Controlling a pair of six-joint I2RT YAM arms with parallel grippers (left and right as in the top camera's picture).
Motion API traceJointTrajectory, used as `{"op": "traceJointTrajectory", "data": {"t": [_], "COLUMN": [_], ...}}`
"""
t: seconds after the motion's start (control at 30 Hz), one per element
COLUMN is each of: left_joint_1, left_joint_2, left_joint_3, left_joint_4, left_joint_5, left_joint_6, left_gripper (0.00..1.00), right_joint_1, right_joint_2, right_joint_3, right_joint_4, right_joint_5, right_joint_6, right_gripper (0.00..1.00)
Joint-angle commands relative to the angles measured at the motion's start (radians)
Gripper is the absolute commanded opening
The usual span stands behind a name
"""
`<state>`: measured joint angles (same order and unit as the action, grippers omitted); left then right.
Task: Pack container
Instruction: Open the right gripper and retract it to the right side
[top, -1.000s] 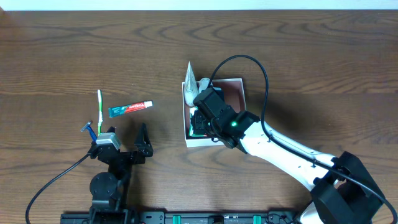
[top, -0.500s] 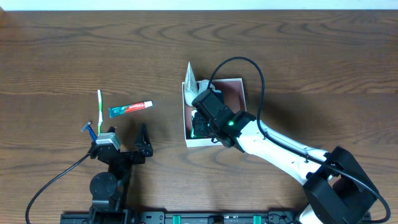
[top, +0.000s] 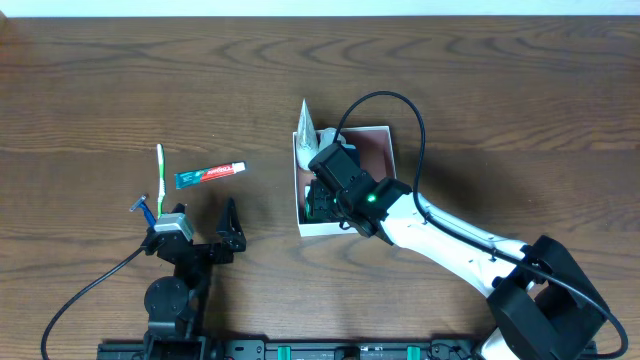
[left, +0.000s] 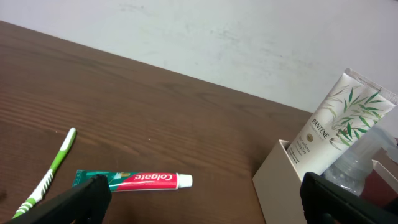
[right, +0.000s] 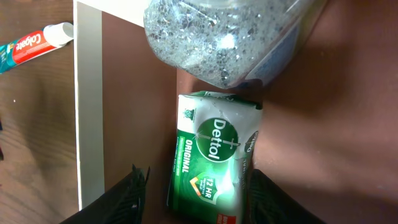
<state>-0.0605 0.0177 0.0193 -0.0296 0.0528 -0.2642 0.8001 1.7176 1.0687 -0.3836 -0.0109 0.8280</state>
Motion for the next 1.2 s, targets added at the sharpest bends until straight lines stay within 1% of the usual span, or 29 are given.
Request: {"op": "traceJointTrajectory", "data": {"t": [0.0,0.17,0.47,0.7,0.87,1.0,1.1,1.17], "left_joint_1": [0.005,0.005,0.005,0.005,0.005,0.005,0.005,0.005], "left_joint_2": [0.001,0.001,0.001,0.001,0.001,0.001,0.001,0.001], "left_joint_3": [-0.015,-0.015,-0.015,-0.015,-0.015,-0.015,-0.015,-0.015], "left_joint_4": [-0.037,-0.037,-0.037,-0.037,-0.037,-0.037,-0.037,-0.037], "left_joint_5": [0.000,0.000,0.000,0.000,0.000,0.000,0.000,0.000], "left_joint_6": [0.009,0.009,0.009,0.009,0.009,0.009,0.009,0.009], "left_gripper": [0.98,0.98,0.98,0.98,0.98,0.98,0.98,0.98], "right_joint_1": [0.006,0.006,0.005,-0.002,-0.039,-0.114,-0.205,-0.285], "right_joint_2": [0.004,-0.030,-0.206,-0.316,-0.349,-0.369,-0.388,-0.403], "right_joint_3": [-0.001,-0.001,-0.001,-0.001,-0.001,-0.001,-0.001,-0.001], "right_joint_4": [0.014,0.013,-0.033,-0.114,-0.182,-0.237,-0.279,-0.305], "right_joint_5": [-0.013,-0.016,-0.011,0.095,0.159,0.186,0.187,0.187], "right_joint_6": [-0.018,-0.033,-0.052,-0.051,-0.051,-0.051,-0.051,-0.058], "right_gripper": [0.51,0.52,0.52,0.53,0.54,0.55,0.60,0.73]}}
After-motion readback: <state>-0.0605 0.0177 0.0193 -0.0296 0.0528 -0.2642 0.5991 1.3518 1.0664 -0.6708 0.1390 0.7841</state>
